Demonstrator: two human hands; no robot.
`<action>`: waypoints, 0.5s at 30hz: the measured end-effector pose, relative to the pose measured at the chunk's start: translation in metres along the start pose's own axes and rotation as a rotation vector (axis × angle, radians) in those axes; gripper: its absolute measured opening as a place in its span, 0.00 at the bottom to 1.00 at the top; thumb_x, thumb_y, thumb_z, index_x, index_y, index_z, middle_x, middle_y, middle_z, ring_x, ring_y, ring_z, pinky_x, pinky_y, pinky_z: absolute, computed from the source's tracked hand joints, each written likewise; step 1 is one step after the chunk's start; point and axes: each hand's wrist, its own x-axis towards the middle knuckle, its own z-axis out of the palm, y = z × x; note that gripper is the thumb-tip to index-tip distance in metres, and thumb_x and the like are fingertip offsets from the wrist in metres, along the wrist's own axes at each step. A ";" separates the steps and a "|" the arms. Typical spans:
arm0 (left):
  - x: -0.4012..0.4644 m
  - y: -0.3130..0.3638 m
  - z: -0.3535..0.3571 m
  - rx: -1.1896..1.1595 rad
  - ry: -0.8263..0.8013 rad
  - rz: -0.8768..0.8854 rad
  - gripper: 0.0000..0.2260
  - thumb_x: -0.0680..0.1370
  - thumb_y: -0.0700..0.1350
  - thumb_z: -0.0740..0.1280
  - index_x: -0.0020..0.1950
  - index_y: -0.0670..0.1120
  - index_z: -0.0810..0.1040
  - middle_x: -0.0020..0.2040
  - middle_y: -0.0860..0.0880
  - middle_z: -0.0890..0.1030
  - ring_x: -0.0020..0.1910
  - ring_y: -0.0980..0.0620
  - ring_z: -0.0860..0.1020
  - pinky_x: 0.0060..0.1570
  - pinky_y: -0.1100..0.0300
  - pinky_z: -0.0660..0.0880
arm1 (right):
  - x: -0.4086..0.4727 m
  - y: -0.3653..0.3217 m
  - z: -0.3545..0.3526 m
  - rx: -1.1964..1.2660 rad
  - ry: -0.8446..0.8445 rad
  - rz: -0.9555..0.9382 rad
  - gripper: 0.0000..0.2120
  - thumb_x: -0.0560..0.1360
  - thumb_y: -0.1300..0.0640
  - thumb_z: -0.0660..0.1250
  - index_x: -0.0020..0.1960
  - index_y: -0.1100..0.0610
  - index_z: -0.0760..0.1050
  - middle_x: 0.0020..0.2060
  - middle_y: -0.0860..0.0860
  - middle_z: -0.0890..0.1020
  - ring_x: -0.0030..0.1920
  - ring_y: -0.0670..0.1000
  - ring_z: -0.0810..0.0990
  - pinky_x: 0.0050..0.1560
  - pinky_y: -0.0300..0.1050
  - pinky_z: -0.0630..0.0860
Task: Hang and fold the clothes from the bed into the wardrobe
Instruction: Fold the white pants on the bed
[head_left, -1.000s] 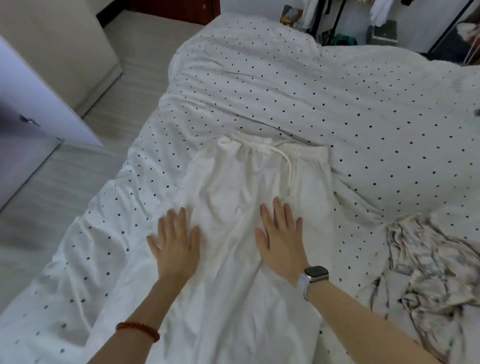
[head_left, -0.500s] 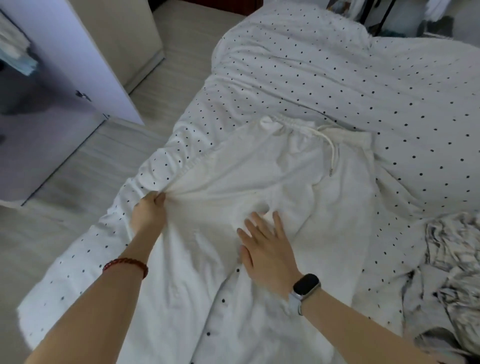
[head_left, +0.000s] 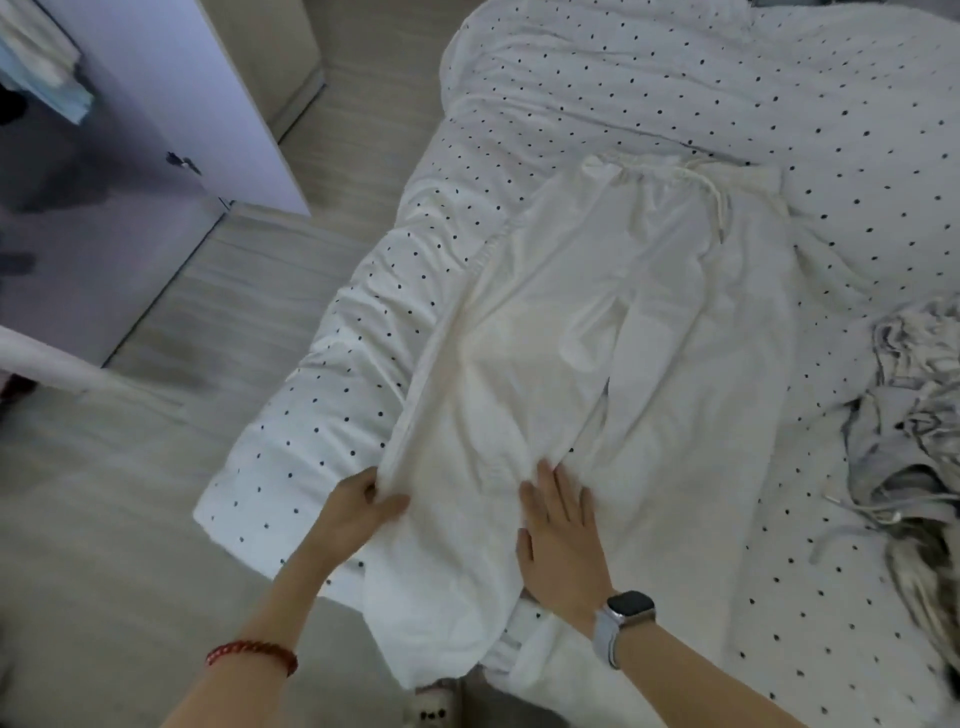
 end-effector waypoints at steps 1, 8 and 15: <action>-0.009 -0.004 -0.006 -0.119 -0.051 0.012 0.07 0.75 0.39 0.69 0.52 0.46 0.78 0.48 0.48 0.82 0.47 0.50 0.81 0.43 0.60 0.78 | -0.009 -0.011 0.008 0.004 -0.058 0.021 0.26 0.68 0.50 0.51 0.56 0.60 0.80 0.61 0.60 0.77 0.63 0.64 0.71 0.56 0.60 0.75; -0.054 -0.053 -0.037 0.030 -0.329 0.180 0.09 0.72 0.43 0.71 0.49 0.55 0.78 0.48 0.56 0.82 0.48 0.59 0.80 0.46 0.68 0.74 | -0.066 -0.090 0.043 0.836 -0.210 0.276 0.23 0.81 0.55 0.53 0.75 0.57 0.54 0.76 0.52 0.51 0.76 0.53 0.50 0.74 0.44 0.48; -0.070 -0.079 -0.054 0.375 -0.228 0.492 0.21 0.64 0.62 0.63 0.32 0.43 0.76 0.45 0.59 0.80 0.57 0.69 0.69 0.48 0.76 0.66 | -0.068 -0.107 0.034 1.426 0.115 0.781 0.31 0.77 0.63 0.62 0.75 0.60 0.51 0.67 0.53 0.64 0.67 0.55 0.66 0.64 0.45 0.64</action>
